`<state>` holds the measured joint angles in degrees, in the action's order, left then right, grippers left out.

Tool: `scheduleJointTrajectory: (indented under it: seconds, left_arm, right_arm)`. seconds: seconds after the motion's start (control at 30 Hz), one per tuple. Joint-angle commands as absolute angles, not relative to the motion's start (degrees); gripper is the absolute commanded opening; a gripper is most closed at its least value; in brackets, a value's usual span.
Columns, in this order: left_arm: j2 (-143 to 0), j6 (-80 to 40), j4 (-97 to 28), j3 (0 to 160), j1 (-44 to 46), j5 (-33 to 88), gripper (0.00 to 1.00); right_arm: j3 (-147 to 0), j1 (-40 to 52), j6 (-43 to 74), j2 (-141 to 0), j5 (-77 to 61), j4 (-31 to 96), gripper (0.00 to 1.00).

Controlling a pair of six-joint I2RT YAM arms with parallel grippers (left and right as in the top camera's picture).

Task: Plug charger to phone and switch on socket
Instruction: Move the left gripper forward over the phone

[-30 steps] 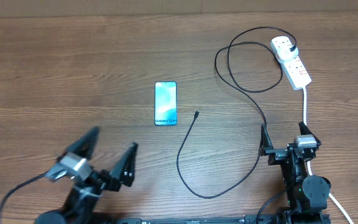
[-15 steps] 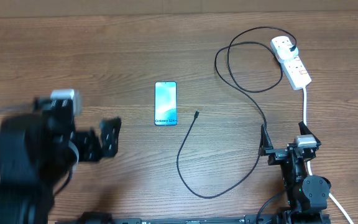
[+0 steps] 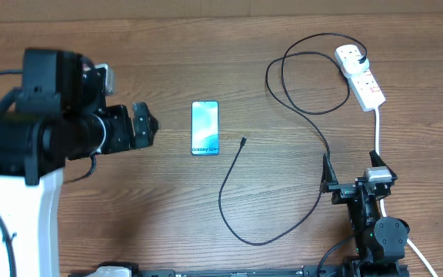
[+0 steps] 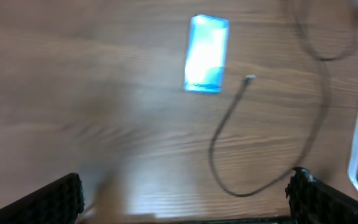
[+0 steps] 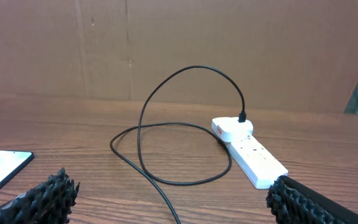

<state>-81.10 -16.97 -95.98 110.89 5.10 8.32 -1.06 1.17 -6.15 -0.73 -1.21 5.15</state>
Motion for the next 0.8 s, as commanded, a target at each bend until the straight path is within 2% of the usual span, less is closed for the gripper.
scheduleJointTrajectory:
  seconds: [0.0, 0.57, 0.77]
  left_arm:
    - [-85.6, -21.4, -96.8, 112.6, 4.9, 1.4, 0.99]
    - [-96.2, -24.3, -91.9, 112.6, 5.5, 4.8, 1.0]
    - [-103.2, -29.8, -91.7, 112.6, 10.2, 5.0, 1.0]
  right_arm:
    - [-0.5, 1.0, -5.8, -0.2, -1.1, 4.8, 1.0]
    - [-0.5, 1.0, -5.8, -0.2, -1.1, 4.8, 1.0]
    - [-0.5, 1.0, -5.8, -0.2, -1.1, 4.8, 1.0]
